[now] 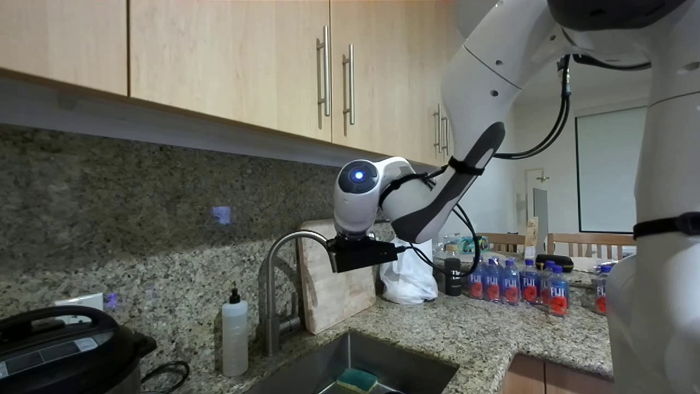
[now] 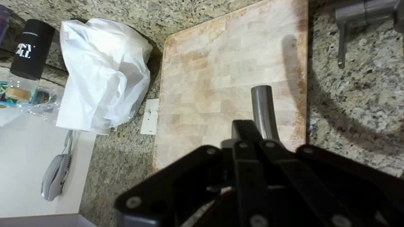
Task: Push the faucet to the right side of the sink.
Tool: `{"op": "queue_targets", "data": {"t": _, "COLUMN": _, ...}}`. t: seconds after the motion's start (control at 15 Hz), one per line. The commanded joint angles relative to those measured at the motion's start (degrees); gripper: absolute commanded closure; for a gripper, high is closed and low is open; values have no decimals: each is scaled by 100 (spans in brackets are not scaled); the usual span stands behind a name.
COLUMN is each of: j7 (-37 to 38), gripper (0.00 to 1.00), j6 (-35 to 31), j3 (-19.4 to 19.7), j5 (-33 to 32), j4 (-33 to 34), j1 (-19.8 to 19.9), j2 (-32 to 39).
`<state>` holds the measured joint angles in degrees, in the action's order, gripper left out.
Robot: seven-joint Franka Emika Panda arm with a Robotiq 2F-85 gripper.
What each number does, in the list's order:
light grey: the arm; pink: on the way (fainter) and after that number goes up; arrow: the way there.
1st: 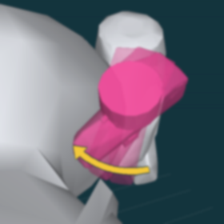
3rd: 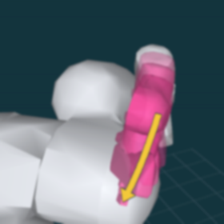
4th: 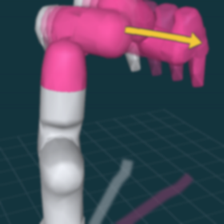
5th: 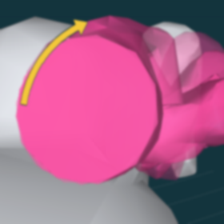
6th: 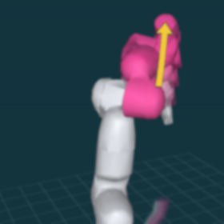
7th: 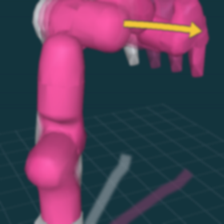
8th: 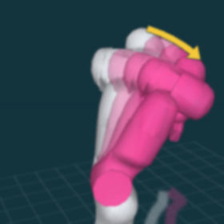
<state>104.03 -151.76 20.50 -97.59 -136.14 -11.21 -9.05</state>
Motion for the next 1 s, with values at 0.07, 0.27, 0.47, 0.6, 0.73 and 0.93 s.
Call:
{"op": "queue_targets", "data": {"t": 0.07, "j7": 6, "gripper": 100, "j6": 90, "j3": 76, "j5": -17, "j4": -131, "j1": 50, "j2": -277}}
{"op": "queue_targets", "data": {"t": 0.27, "j7": -65, "gripper": 100, "j6": 17, "j3": 163, "j5": 53, "j4": -34, "j1": 40, "j2": -216}}
{"op": "queue_targets", "data": {"t": 0.47, "j7": -132, "gripper": 100, "j6": -29, "j3": 226, "j5": 131, "j4": 60, "j1": 27, "j2": -159}}
{"op": "queue_targets", "data": {"t": 0.6, "j7": -170, "gripper": 100, "j6": -49, "j3": 247, "j5": 179, "j4": 129, "j1": 17, "j2": -121}}
{"op": "queue_targets", "data": {"t": 0.73, "j7": -216, "gripper": 100, "j6": -81, "j3": 259, "j5": 227, "j4": 201, "j1": 6, "j2": -80}}
{"op": "queue_targets", "data": {"t": 0.93, "j7": -309, "gripper": 100, "j6": -138, "j3": 275, "j5": 363, "j4": 323, "j1": -12, "j2": 20}}
